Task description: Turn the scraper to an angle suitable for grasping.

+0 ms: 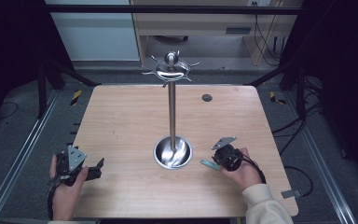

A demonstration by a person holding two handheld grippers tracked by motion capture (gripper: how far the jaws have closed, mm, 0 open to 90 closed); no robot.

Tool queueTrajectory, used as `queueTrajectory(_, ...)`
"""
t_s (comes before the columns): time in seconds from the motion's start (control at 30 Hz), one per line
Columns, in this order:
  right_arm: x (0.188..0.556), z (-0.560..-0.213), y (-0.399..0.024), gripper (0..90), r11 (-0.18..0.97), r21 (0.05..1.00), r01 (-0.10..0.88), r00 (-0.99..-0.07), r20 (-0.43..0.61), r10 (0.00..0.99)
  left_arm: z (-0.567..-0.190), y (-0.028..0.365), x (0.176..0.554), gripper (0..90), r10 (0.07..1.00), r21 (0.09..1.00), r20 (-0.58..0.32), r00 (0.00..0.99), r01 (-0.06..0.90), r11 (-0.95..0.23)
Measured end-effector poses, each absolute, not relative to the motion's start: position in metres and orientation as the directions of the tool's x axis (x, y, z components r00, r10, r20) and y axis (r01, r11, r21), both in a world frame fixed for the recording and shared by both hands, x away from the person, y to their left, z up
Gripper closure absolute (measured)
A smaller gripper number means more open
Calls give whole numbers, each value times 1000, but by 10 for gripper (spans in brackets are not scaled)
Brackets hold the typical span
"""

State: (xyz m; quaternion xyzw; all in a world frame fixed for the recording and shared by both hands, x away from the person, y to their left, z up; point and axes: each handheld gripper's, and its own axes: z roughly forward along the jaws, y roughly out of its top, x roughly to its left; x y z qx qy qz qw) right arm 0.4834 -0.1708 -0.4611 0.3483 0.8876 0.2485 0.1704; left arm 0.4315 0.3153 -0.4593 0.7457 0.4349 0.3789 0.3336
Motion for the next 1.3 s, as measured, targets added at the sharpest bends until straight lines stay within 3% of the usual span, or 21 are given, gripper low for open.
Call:
queueTrajectory(0.13,484,-452,-168,900,707,485,516,-748,-148,647,-459,314,432,15,898,825,279,341,394,-406)
queueTrajectory(0.47,499,-451,-156,741,843,280,460,-853,-123,507,-460,314,432,14,900,826,270,342,399,-399)
queueTrajectory(0.97,513,-458,-151,682,846,243,475,-861,-70,504,-460,313,432,14,897,822,273,349,400,-406)
queueTrajectory(1.3,518,-464,-147,717,847,215,486,-863,-36,504,-460,313,432,14,894,818,278,352,400,-412)
